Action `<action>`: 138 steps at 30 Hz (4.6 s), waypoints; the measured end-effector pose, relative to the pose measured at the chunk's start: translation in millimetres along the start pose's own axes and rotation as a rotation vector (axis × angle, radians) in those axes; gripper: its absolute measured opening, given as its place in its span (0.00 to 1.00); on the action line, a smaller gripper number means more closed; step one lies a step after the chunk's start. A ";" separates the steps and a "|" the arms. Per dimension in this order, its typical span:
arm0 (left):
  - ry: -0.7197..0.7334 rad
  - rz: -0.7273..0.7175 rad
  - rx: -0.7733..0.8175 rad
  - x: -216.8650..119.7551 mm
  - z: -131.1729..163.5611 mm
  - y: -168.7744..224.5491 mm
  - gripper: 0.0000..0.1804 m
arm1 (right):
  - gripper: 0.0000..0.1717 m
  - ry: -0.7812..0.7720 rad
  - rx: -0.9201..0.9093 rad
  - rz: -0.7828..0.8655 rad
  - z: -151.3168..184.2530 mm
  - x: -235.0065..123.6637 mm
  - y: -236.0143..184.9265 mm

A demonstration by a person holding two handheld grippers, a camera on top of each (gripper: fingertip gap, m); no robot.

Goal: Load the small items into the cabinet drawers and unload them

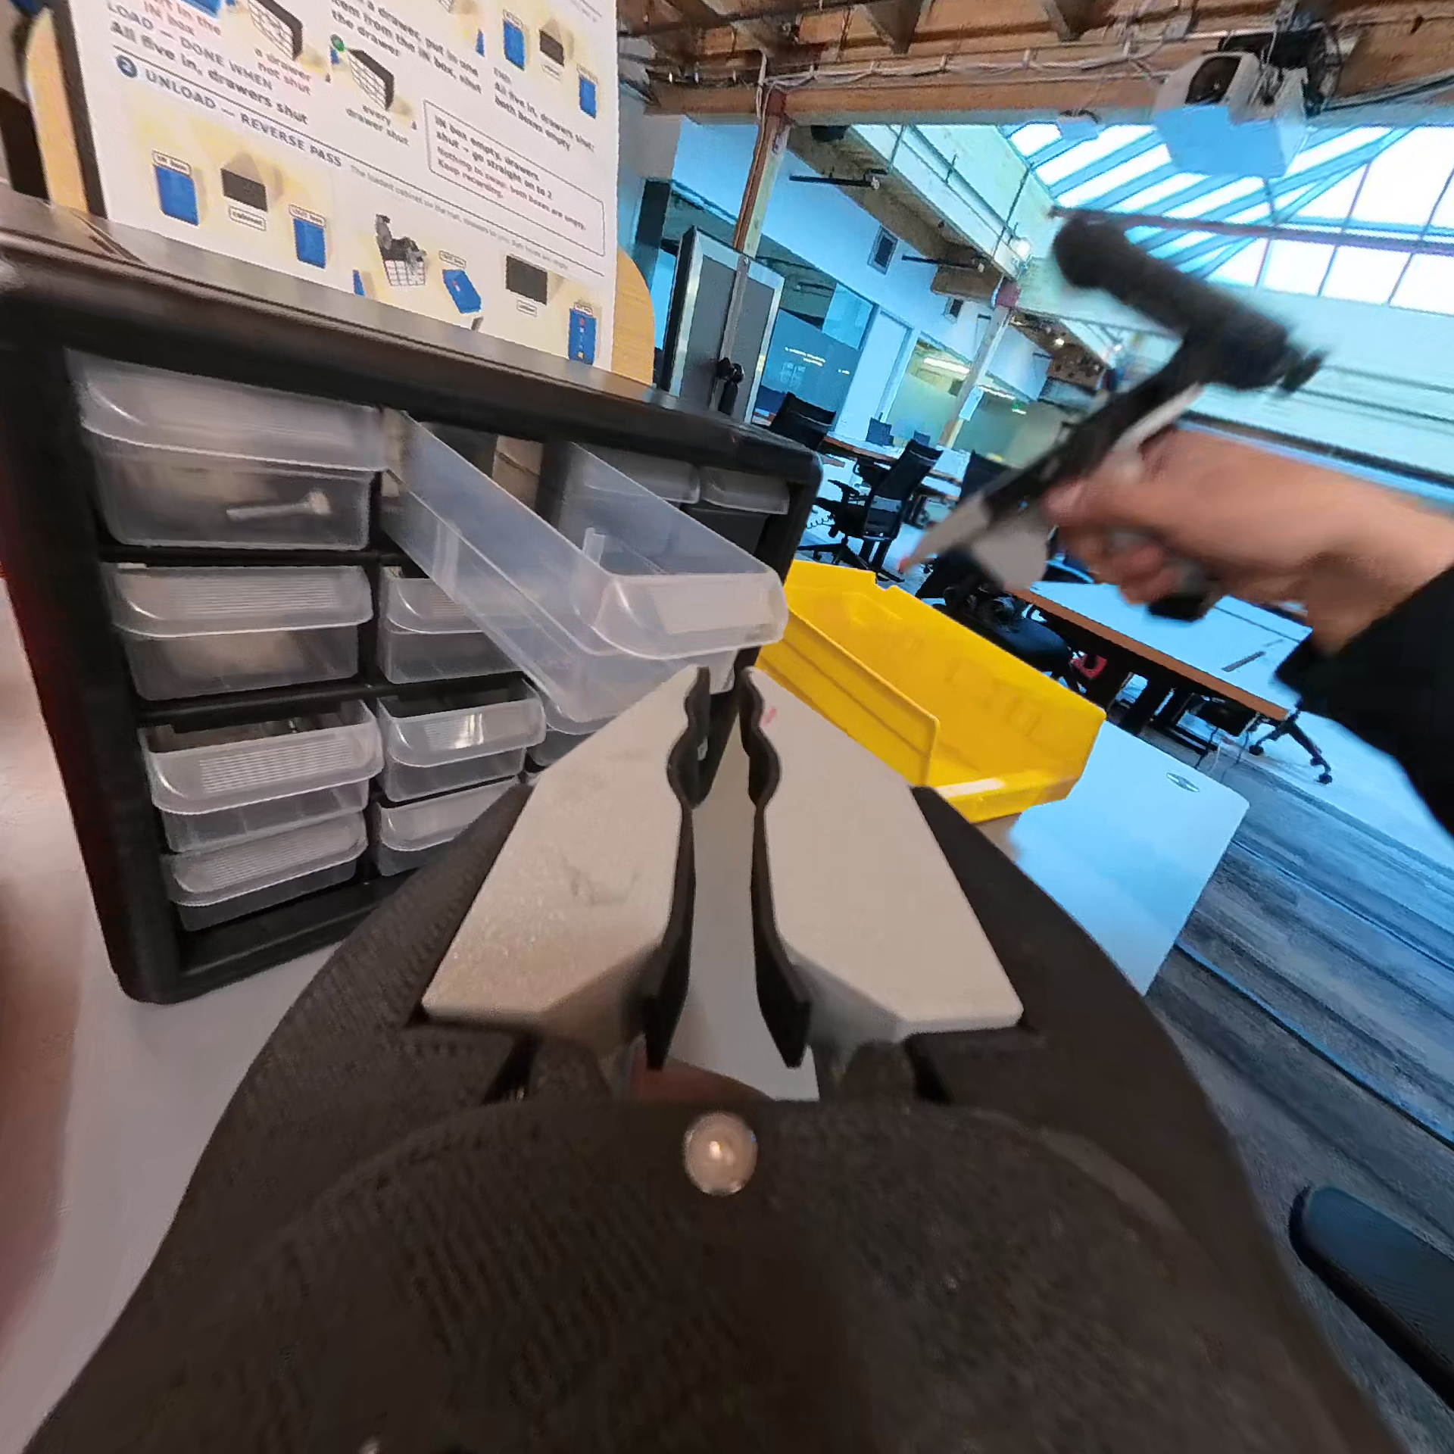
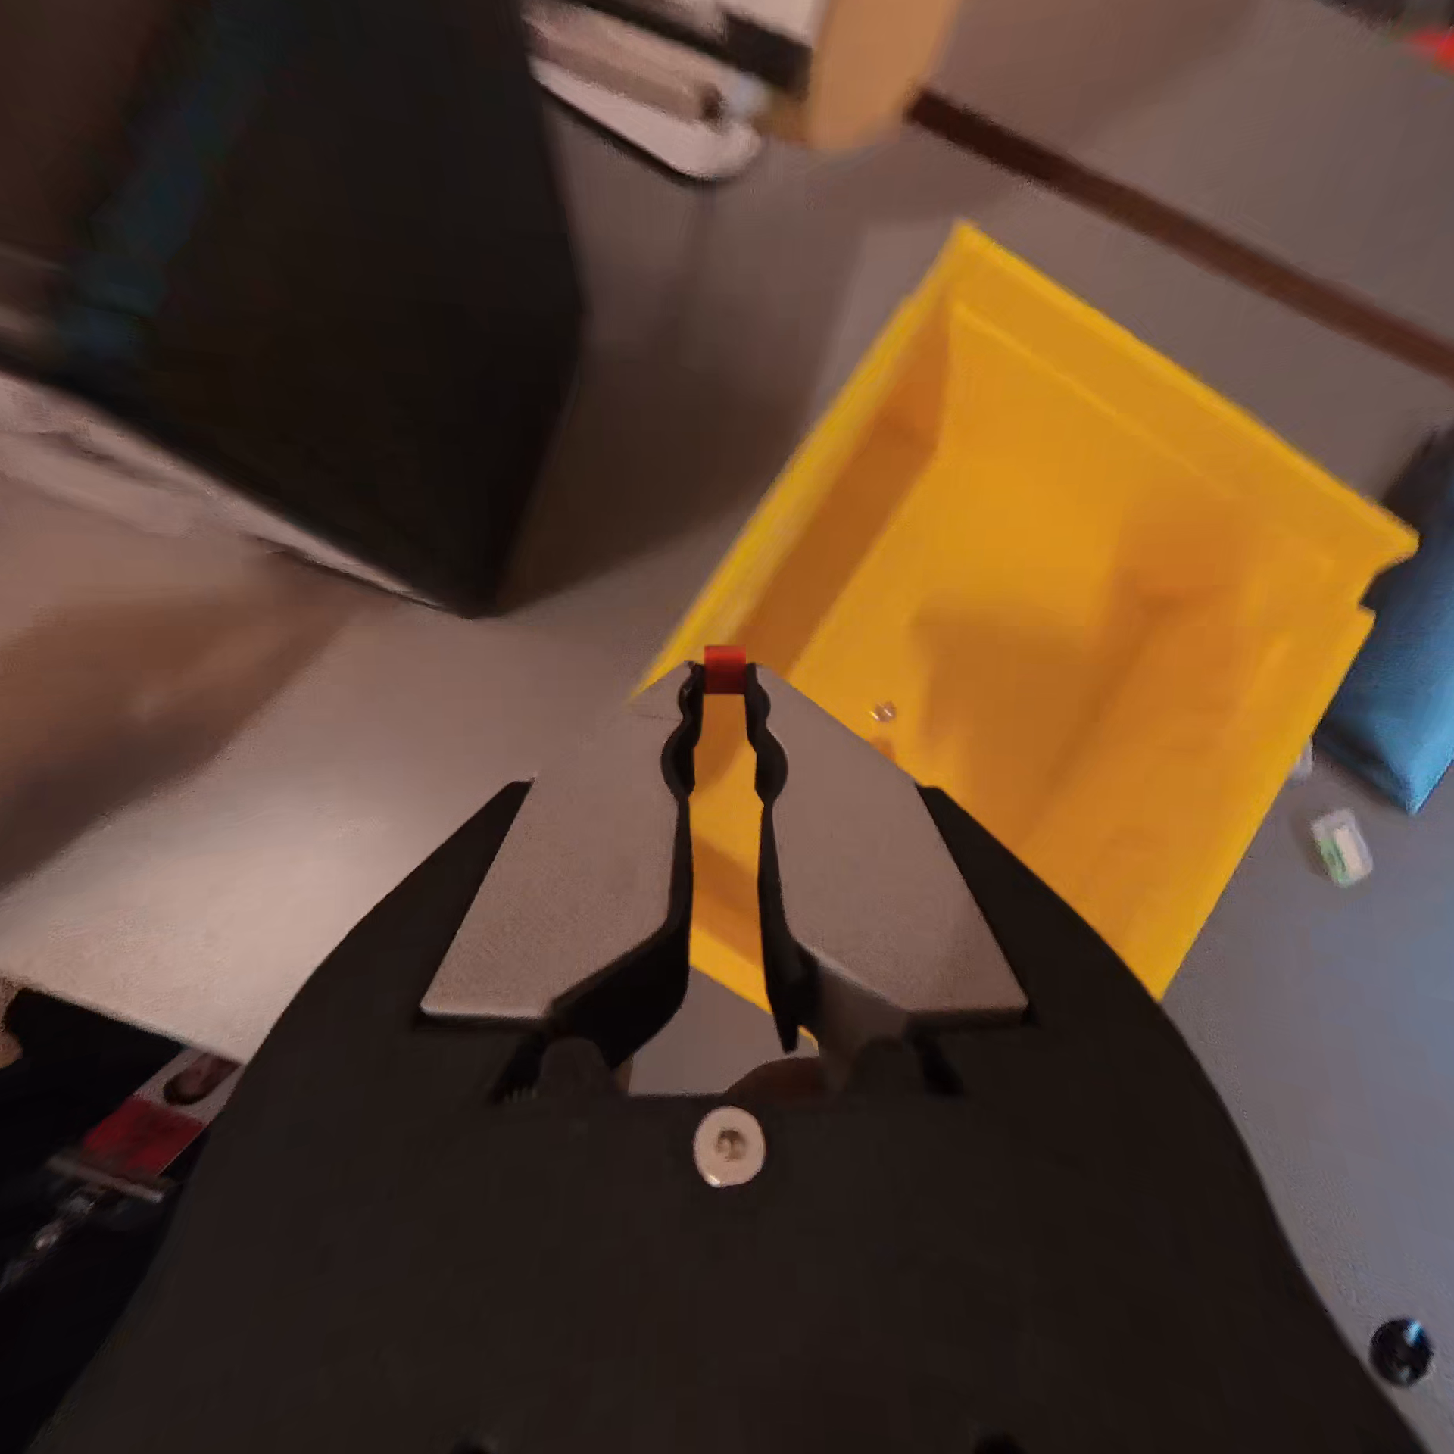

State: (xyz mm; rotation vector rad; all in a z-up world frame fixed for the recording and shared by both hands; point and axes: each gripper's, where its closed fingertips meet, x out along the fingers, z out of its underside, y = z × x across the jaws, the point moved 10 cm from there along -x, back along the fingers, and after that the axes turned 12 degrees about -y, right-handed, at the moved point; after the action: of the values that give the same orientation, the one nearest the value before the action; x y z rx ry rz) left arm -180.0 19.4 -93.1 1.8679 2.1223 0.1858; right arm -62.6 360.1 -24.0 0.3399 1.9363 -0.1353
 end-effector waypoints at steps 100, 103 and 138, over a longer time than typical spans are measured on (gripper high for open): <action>0.194 0.067 -0.454 19.2 -39.5 -104.6 0.03 | 0.11 0.570 -0.023 -0.319 228.4 -24.8 -71.3; 0.200 0.050 -0.452 18.2 -38.7 -101.7 0.03 | 0.11 0.582 -0.023 -0.329 229.2 -28.5 -71.1; 0.224 0.086 -0.491 0.6 -28.7 -92.3 0.11 | 0.11 0.616 -0.076 -0.314 241.7 -52.6 -74.9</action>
State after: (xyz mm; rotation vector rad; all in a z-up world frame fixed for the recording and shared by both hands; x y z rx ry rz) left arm -276.2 9.8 -93.3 1.6983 1.8964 0.8855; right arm 148.1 218.6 -72.8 0.0161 2.5914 -0.1749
